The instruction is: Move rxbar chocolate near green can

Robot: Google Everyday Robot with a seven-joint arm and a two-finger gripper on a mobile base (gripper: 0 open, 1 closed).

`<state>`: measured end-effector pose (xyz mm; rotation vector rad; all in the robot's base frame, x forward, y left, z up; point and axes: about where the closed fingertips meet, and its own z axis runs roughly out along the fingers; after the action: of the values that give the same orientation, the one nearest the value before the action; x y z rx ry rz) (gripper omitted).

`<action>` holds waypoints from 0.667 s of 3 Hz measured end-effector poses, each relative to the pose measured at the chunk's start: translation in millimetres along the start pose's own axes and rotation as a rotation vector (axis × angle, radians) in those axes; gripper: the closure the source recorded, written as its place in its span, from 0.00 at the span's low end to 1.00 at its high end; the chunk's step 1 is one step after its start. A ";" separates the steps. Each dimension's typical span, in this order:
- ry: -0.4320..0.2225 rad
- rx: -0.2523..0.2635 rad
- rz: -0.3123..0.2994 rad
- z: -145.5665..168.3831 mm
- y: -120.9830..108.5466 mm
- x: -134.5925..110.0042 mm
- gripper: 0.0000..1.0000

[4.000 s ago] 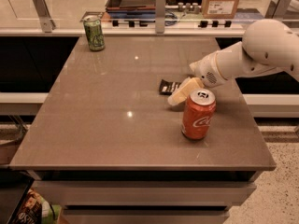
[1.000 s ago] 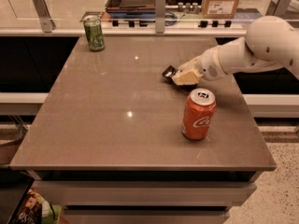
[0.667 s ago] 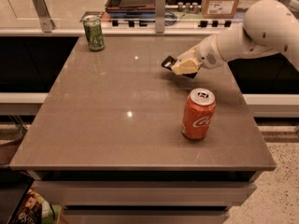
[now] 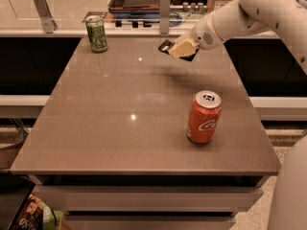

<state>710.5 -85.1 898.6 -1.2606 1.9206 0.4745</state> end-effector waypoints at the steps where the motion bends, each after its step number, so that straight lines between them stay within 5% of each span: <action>1: 0.003 -0.004 -0.009 11.9 -4.7 -27.5 1.00; 2: 0.000 0.000 -0.014 25.2 -6.9 -51.8 1.00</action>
Offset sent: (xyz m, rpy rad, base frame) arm 0.0430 0.0668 0.0438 -0.0048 -0.0257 -0.0001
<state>737.6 -40.1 923.3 -1.2730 1.9107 0.4678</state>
